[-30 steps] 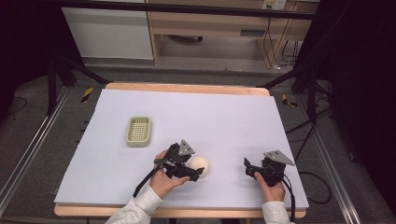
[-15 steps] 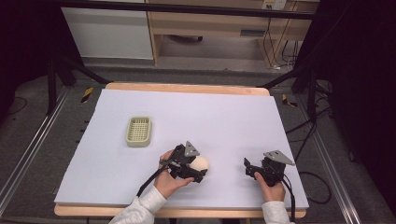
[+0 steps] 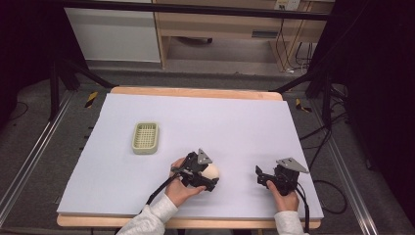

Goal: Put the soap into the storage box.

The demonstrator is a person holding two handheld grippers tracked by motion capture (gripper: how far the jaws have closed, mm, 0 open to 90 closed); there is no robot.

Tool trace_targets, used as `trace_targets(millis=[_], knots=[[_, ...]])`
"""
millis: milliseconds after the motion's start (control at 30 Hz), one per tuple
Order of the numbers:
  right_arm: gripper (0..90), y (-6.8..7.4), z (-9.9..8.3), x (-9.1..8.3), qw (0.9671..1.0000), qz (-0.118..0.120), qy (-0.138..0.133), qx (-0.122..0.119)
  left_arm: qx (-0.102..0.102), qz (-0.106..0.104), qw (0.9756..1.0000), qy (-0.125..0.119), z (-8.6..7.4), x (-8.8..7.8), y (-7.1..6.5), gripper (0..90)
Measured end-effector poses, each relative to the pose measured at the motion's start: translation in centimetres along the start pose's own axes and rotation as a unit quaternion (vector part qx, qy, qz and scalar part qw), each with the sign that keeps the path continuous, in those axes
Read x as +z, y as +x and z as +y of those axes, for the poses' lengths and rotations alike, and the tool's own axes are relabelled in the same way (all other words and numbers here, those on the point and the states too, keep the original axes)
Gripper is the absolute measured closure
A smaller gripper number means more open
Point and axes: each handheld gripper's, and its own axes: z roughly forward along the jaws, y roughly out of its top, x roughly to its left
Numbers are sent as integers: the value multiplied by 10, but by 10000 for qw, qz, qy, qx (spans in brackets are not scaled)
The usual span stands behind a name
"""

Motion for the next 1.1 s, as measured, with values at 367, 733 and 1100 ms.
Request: trace_targets(millis=[367,733,1100], knots=[[46,0,0,0,10000,-2,-7,-13,76,-18,9997,214,-2,10,-2,195],[46,0,0,0,10000,-7,-11,-15,65,-27,9997,236,-3,11,-3,234],[46,0,0,0,10000,-4,-1,-20,42,-32,9996,273,-2,11,-3,236]])
